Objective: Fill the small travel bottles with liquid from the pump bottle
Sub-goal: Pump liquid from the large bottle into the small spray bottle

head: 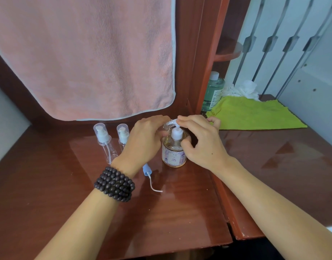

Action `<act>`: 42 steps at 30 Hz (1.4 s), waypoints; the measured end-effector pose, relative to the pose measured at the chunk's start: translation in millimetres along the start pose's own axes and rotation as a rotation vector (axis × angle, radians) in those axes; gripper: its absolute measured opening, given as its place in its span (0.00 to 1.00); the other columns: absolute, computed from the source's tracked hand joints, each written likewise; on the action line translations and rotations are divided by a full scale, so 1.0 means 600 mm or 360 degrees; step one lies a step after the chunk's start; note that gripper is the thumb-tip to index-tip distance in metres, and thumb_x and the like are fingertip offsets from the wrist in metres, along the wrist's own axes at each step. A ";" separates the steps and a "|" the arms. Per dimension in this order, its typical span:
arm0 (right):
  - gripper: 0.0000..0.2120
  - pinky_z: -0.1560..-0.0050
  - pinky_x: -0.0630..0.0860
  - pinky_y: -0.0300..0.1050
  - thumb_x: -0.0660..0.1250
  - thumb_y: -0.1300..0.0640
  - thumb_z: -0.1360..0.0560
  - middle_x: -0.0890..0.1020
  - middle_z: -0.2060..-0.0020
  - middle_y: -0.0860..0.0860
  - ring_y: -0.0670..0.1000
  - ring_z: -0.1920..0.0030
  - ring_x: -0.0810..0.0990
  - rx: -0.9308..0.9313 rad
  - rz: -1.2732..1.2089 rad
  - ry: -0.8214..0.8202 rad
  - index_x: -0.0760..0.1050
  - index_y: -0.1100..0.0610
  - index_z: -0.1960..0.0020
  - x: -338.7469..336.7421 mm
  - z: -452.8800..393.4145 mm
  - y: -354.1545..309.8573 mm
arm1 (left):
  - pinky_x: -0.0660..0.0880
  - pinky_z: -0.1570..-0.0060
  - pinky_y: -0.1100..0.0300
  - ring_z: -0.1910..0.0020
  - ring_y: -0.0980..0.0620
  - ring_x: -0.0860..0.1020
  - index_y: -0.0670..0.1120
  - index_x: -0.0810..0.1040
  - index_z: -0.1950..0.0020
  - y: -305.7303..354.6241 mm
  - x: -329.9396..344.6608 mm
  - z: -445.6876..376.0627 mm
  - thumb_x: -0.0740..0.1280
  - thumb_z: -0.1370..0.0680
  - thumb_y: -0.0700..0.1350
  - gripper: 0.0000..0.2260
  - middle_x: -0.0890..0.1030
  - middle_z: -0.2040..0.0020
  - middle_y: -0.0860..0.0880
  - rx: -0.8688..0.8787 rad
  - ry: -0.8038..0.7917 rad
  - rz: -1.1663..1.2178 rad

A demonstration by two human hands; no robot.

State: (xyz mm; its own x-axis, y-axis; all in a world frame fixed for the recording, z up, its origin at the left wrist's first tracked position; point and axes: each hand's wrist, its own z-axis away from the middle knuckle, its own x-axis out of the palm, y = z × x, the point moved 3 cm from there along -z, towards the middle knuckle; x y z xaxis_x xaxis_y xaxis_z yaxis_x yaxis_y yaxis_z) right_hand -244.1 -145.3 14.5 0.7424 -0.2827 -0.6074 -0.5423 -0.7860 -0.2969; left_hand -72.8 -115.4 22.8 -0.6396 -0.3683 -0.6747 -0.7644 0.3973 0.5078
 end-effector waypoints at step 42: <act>0.15 0.43 0.63 0.54 0.65 0.62 0.36 0.85 0.50 0.45 0.43 0.47 0.81 0.0009 0.0057 0.0049 0.84 0.54 0.53 0.008 0.001 0.004 | 0.78 0.53 0.45 0.58 0.47 0.81 0.46 0.82 0.44 -0.005 0.015 0.012 0.69 0.29 0.31 0.17 0.84 0.56 0.51 0.0007 0.0020 -0.0068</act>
State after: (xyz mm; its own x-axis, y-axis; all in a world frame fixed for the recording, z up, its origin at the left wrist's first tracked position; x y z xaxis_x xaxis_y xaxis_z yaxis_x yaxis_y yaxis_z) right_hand -241.9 -148.5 10.3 0.7340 -0.3274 -0.5950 -0.5710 -0.7718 -0.2797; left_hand -75.7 -113.9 11.1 -0.6076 -0.3953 -0.6889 -0.7906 0.3848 0.4764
